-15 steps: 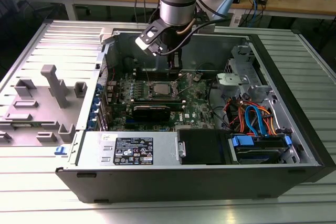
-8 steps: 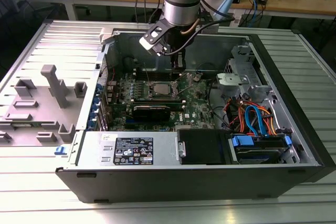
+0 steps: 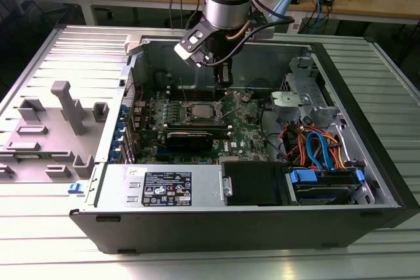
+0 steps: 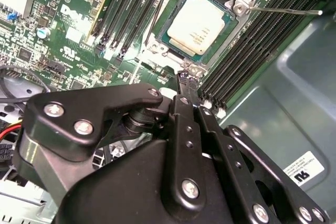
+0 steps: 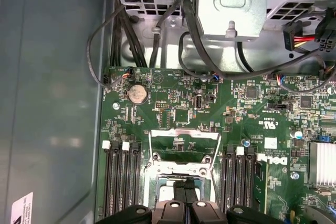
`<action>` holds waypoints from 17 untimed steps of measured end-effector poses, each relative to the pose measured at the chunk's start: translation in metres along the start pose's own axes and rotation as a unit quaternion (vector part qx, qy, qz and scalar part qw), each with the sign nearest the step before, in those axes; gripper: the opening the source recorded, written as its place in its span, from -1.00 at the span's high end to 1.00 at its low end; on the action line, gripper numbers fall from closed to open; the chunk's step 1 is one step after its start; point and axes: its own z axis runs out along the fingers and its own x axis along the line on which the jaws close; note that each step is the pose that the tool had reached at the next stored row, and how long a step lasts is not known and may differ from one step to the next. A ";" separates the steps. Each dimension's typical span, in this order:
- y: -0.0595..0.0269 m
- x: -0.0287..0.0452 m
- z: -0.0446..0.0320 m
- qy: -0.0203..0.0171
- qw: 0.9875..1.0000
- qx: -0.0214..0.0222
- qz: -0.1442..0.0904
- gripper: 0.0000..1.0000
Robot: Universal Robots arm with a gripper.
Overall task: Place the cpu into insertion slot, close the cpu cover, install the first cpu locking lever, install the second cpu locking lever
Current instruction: 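Close the cpu cover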
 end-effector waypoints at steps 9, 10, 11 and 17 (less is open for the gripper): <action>0.0027 -0.0002 -0.0016 0.000 1.000 0.000 0.000 0.79; 0.0037 -0.0002 -0.0015 0.000 1.000 0.000 0.000 0.79; 0.0049 -0.0002 -0.0015 0.000 1.000 0.000 0.000 0.79; 0.0122 -0.0006 -0.0013 0.000 1.000 0.000 0.000 0.79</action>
